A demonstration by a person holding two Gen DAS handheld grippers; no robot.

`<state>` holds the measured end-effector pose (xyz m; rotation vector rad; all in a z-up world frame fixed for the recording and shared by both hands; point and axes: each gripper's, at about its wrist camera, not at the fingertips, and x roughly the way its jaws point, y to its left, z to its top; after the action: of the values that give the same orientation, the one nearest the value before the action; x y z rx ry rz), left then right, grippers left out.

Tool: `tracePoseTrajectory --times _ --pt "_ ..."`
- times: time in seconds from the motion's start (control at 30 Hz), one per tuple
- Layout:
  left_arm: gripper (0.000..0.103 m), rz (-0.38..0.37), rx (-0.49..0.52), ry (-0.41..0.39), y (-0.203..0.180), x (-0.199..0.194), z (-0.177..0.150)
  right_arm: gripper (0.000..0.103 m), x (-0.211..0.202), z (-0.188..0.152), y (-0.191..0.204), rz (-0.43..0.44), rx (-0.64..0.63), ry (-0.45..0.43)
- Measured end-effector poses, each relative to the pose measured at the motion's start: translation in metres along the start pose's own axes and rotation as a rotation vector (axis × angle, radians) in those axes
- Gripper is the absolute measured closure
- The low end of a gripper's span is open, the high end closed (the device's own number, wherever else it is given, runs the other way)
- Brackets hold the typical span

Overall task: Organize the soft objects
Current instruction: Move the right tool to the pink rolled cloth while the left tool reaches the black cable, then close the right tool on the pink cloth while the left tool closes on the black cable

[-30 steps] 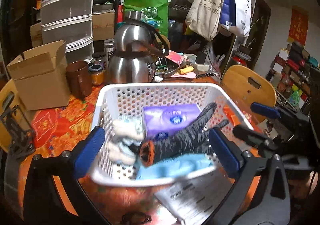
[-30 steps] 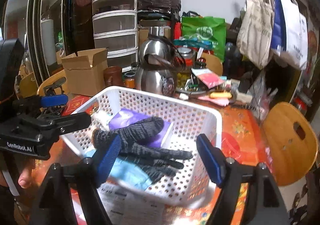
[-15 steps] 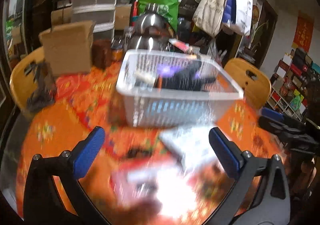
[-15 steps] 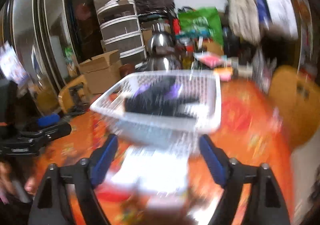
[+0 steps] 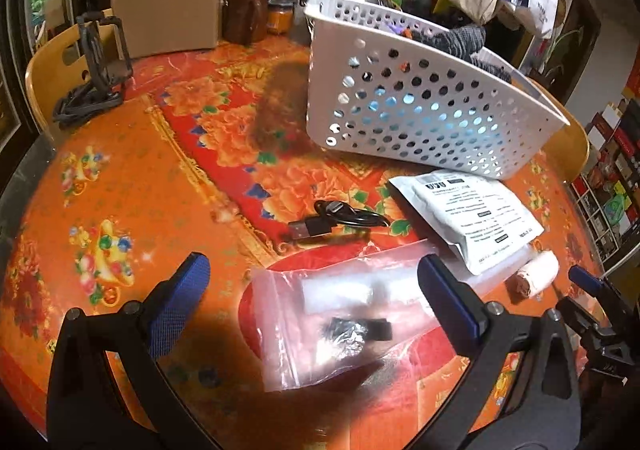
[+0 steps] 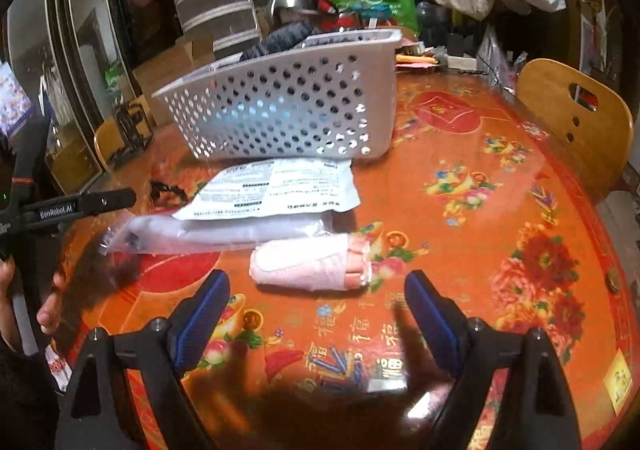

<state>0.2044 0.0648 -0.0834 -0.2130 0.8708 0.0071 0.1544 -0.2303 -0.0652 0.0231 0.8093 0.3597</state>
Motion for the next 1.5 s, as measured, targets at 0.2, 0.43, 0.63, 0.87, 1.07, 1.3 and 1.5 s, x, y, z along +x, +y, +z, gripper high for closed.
tracePoseTrajectory --times 0.2,0.43,0.63,0.87,1.07,1.3,1.5 --pt "0.000 0.016 0.021 0.019 -0.008 0.013 0.007 0.014 0.016 0.008 0.011 -0.020 -0.035 0.045" --pt "0.000 0.045 0.012 0.051 -0.009 0.036 0.014 0.014 0.032 0.014 0.015 -0.013 -0.051 0.078" --pt "0.000 0.079 0.010 0.065 -0.010 0.050 0.015 0.014 0.035 0.014 0.011 0.014 -0.027 0.089" --pt "0.001 0.112 0.021 0.090 -0.014 0.069 0.021 0.017 0.038 0.014 0.011 -0.001 -0.032 0.104" --pt "0.017 0.148 0.030 0.061 -0.017 0.073 0.023 0.026 0.041 0.014 0.016 -0.034 -0.055 0.114" --pt "0.062 0.135 0.023 0.015 -0.016 0.061 0.020 0.030 0.038 0.013 0.018 -0.036 -0.060 0.095" --pt "0.074 0.093 -0.014 0.000 -0.009 0.055 0.018 0.030 0.031 0.013 0.013 -0.018 -0.033 0.063"
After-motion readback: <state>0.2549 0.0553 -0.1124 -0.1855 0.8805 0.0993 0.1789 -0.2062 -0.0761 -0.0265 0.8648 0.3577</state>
